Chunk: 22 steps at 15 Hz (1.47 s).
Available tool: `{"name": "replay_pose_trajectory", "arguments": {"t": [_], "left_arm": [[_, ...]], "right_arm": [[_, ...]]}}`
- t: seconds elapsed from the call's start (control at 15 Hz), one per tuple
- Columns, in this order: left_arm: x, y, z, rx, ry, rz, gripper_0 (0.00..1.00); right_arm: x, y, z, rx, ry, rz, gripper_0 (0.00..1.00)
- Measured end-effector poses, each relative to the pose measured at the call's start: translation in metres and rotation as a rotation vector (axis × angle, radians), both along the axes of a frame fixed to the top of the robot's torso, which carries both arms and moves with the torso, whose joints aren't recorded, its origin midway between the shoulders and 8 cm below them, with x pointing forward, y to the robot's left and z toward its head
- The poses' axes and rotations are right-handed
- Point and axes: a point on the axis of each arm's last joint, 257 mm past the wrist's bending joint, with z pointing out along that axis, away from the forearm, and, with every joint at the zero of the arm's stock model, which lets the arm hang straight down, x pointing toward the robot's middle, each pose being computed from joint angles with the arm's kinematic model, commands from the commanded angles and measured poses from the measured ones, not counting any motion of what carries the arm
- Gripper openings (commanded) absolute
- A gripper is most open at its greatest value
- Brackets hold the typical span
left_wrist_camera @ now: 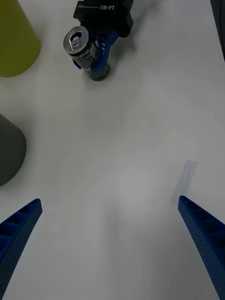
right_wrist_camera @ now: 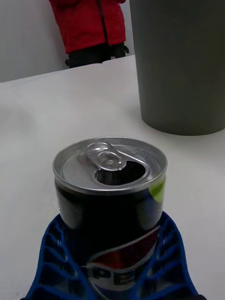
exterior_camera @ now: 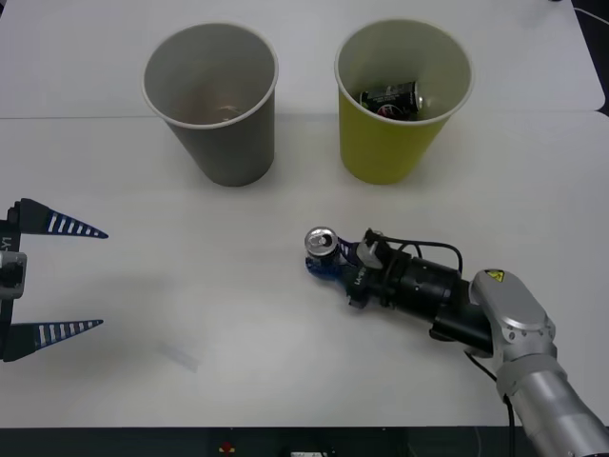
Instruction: Put the can into the green bin and the plastic bottle into the gray bin
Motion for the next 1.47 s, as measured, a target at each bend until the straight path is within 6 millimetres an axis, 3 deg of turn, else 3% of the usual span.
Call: {"name": "replay_pose_trajectory", "arguments": {"t": [0.4, 0.6, 1.07, 1.47], "left_arm": [[0.0, 0.0, 0.0, 0.0, 0.0, 0.0, 1.0], [0.0, 0.0, 0.0, 0.0, 0.0, 0.0, 1.0], [0.0, 0.0, 0.0, 0.0, 0.0, 0.0, 1.0], [0.0, 0.0, 0.0, 0.0, 0.0, 0.0, 1.0]], "right_arm": [[-0.001, -0.013, 0.013, -0.024, -0.007, 0.03, 0.0], [-0.007, -0.029, 0.026, -0.065, 0.01, 0.045, 0.0], [-0.031, -0.076, 0.056, -0.161, 0.075, 0.028, 0.0], [-0.051, -0.138, 0.074, -0.275, 0.107, -0.058, 0.0]]}}
